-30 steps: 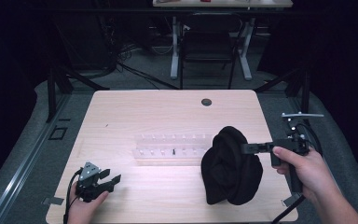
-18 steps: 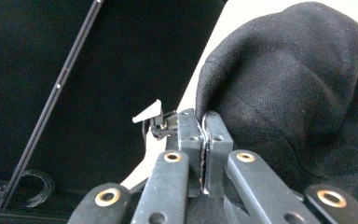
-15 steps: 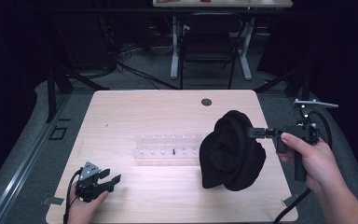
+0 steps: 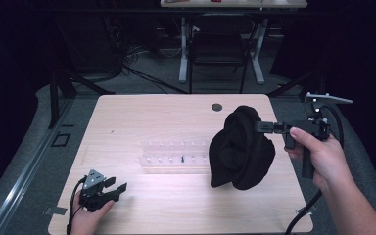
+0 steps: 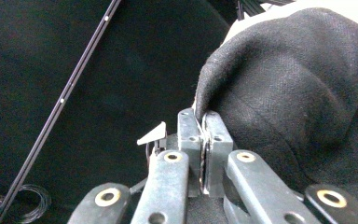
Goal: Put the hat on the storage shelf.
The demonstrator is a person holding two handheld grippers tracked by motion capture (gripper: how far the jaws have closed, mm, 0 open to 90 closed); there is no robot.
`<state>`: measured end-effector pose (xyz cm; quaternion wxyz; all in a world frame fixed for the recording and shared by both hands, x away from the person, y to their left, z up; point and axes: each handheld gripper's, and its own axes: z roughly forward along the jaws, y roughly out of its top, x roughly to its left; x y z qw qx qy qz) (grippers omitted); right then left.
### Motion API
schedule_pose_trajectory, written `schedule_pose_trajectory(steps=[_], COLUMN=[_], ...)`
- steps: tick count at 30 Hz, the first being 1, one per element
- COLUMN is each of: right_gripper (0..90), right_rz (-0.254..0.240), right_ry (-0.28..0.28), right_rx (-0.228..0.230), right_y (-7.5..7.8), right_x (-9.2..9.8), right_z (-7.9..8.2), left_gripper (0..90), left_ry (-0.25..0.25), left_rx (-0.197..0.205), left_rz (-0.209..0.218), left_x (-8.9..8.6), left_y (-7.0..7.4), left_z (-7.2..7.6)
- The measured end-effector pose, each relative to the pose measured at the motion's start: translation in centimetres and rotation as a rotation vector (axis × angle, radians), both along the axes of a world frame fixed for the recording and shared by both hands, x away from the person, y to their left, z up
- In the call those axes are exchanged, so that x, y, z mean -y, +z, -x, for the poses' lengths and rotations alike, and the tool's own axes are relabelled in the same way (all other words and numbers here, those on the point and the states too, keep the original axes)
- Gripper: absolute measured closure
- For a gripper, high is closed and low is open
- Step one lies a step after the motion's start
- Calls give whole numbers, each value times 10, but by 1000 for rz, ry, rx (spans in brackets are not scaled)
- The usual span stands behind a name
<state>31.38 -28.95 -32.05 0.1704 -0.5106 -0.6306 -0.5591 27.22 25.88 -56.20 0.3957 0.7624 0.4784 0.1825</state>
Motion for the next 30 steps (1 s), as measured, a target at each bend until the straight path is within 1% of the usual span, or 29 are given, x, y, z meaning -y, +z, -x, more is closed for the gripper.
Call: schedule_pose_trajectory(steps=[8,14,19,22,24,30], right_gripper=[887,887,887,887,887,887], right_rz=[10,18,19,18,23,20], right_ry=[-17,-16,-18,-15,-18,-21], right_rx=[1,2,14,18,15,12], right_y=[5,10,14,15,15,14], right_x=[-9,-16,-26,-30,-36,-46], right_z=[-11,-17,-26,-29,-33,-41], left_gripper=[461,458,443,437,434,433], left_ry=[0,-2,3,5,5,1], left_rx=[0,1,4,7,7,7], left_rz=[1,2,3,4,6,9], left_x=[0,0,0,0,-1,-1], left_y=[0,0,0,0,0,0], left_z=[0,0,0,-1,-1,-2])
